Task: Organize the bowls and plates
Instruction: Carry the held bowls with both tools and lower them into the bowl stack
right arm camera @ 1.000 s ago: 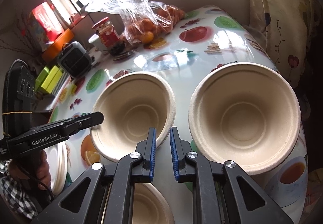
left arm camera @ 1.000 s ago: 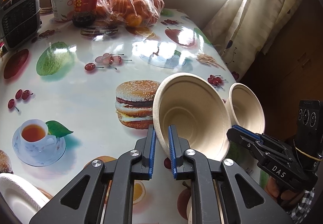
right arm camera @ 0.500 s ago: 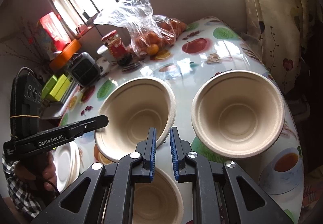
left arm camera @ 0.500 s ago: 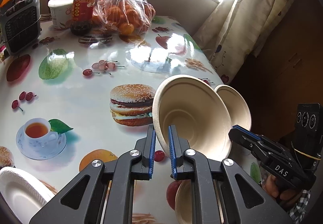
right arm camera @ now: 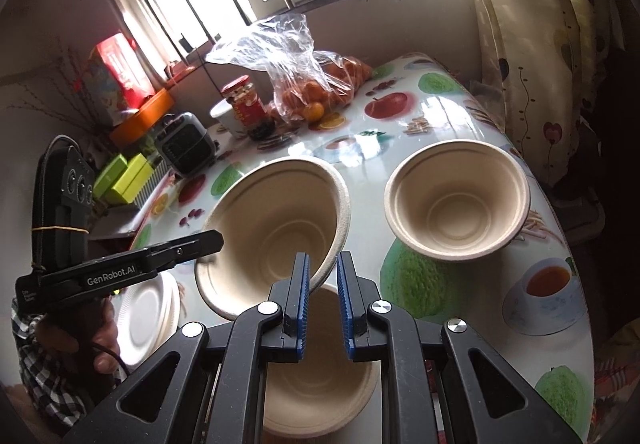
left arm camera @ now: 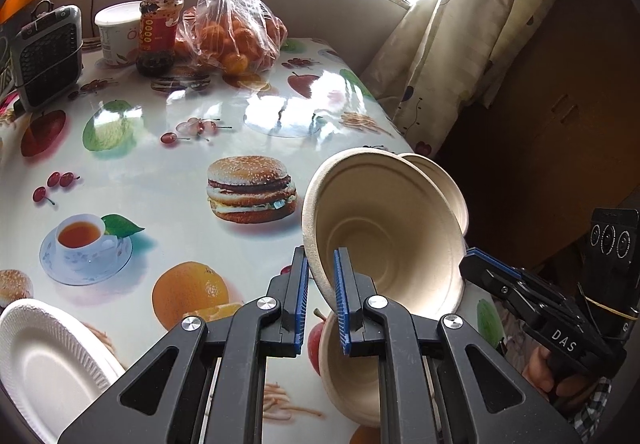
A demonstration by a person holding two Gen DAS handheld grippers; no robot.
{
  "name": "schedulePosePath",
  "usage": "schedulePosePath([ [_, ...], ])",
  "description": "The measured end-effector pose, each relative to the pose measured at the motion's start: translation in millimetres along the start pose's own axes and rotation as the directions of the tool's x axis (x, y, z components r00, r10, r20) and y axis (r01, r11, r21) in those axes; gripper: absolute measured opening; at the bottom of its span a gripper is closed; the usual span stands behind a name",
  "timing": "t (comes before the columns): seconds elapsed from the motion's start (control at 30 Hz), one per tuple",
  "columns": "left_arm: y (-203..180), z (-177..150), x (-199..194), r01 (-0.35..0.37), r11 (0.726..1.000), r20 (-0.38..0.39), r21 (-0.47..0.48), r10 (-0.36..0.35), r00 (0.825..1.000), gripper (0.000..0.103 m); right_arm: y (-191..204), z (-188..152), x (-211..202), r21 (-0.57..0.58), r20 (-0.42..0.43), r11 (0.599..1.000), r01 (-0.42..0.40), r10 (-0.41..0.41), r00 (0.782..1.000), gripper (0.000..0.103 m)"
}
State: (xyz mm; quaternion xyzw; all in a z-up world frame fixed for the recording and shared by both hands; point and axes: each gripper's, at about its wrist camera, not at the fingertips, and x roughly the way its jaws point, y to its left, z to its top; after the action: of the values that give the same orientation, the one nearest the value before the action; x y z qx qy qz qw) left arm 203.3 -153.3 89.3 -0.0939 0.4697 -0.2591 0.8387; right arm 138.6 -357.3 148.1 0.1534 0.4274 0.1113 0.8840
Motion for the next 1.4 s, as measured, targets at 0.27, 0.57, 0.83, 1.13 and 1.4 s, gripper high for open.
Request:
schedulePosePath([
  [0.27, -11.6, -13.2, -9.6, 0.021, 0.999, 0.001, 0.025, -0.021, 1.0, 0.013, 0.2, -14.8, -18.0, 0.018, 0.016, 1.0, 0.009, -0.009, 1.0, 0.014],
  [0.57, -23.1, -28.7, -11.1, 0.035, 0.998, -0.019, 0.053, -0.034, 0.999, 0.013, -4.4, -34.2, -35.3, 0.046, 0.031, 0.999, 0.02, -0.021, 0.999, 0.014],
  [0.83, -26.3, -44.8, -8.1, 0.047, 0.997, -0.051, 0.058, -0.044, 0.998, 0.013, -8.5, -50.0, -41.7, 0.072, 0.025, 0.997, 0.029, -0.031, 0.999, 0.014],
  [1.13, -24.9, -55.5, -7.2, 0.038, 0.997, -0.067, 0.06, -0.034, 0.997, 0.013, -9.0, -62.3, -40.2, 0.082, 0.014, 0.996, 0.034, -0.035, 0.999, 0.014],
  [1.4, -21.9, -62.3, -3.8, 0.035, 0.998, -0.082, 0.051, -0.031, 0.996, 0.013, -8.7, -68.1, -37.6, 0.086, 0.003, 0.996, 0.037, -0.038, 0.999, 0.014],
])
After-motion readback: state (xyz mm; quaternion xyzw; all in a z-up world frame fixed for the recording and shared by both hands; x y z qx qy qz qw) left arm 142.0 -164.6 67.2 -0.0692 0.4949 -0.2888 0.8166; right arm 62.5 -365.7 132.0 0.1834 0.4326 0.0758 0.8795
